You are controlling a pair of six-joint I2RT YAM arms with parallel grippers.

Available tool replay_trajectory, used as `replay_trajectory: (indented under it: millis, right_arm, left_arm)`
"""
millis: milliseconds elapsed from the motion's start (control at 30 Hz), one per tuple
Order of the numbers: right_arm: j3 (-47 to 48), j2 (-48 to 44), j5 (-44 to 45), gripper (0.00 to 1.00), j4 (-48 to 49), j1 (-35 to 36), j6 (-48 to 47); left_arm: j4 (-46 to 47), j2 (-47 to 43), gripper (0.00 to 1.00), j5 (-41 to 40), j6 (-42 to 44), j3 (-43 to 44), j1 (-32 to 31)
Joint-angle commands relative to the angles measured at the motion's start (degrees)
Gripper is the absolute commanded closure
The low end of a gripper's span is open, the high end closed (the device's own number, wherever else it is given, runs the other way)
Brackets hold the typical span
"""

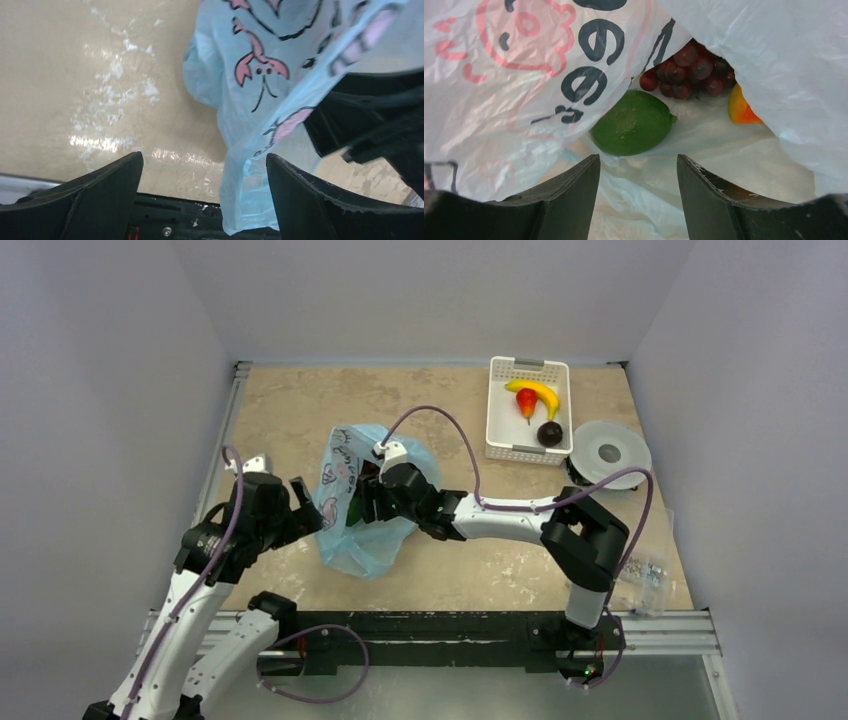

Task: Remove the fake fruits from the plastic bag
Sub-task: Adjust the plastic bag at the center of the board, then take out the fake fruit from the plastic bag.

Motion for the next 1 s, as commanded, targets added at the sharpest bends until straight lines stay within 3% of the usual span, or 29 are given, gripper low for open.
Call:
replay_trajectory:
  millis: [0,200,333,467,567,633,967]
  right_arm:
    - [4.02,1.89,-0.35,0.41,1.13,-0.09,-1.23]
    - [5.17,4.61,-2.23,0.37,1.72,-0.03,0.35]
    - [5.35,5.07,-2.01,0.31,1.44,-0.08,0.67]
    - [6.02,5.54,-1.68,0.25,1.53,-0.09,0.81]
    - [7.49,7.50,-0.98,0.22,1.45,-0.11,0.92]
    - [8.43,8.81,-0.72,0.20,1.78,-0.05,1.04]
    - [13.37,17.21,1.42,0.10,2.77,0.06,-0.62]
  left_arm:
    - [7.63,4.47,0.02,4.62,17.58,5.51,-0.12]
    - [13.94,14.48,0.03,10.94,30.50,7.64,-0.07]
    - [10.85,19.80,0.42,3.87,34.49,7.92,-0.02]
    - [13.19,17.97,0.75,-0.12,36.13,2.95,-0.08]
    - [15.02,14.61,0.85,2.15,37.16,1.55,-0.12]
    - [16.49,12.17,0.97,1.61,37.13,0.48,-0.12]
    - [19.23,5.62,1.00,3.99,37.25,-1.95,-0.20]
